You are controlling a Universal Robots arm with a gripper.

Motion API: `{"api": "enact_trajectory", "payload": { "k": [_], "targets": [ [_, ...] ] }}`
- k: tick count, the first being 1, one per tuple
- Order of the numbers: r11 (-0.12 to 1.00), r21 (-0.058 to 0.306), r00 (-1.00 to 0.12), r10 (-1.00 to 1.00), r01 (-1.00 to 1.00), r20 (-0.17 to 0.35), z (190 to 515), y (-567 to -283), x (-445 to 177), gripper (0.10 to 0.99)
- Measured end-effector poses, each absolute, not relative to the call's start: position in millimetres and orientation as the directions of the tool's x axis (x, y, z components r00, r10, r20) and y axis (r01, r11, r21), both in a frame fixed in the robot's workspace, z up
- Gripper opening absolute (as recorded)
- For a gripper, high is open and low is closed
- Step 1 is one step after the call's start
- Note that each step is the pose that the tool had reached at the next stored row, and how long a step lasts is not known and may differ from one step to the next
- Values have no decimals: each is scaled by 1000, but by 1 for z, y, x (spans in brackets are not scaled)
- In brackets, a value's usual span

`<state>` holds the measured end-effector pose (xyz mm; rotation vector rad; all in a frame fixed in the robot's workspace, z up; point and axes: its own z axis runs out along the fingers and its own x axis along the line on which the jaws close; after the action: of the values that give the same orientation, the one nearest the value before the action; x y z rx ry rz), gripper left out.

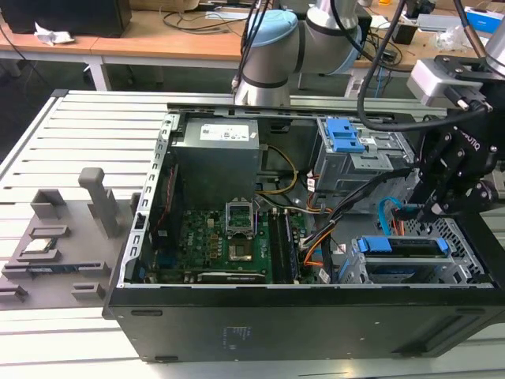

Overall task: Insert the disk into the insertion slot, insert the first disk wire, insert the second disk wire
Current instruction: 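Insert the first disk wire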

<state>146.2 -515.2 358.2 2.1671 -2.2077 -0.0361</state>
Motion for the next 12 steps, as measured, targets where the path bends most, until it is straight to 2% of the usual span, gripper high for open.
{"api": "enact_trajectory", "payload": {
  "k": [7, 8, 9, 12],
  "targets": [
    [19, 50, -18, -1000, -999, 22, 354, -515, 146, 349],
    [19, 50, -18, -1000, -999, 22, 354, -515, 146, 282],
    [19, 50, -18, -1000, -999, 22, 354, -515, 146, 169],
    [19, 50, -18, -1000, -999, 22, 354, -515, 146, 169]
  ]
}}
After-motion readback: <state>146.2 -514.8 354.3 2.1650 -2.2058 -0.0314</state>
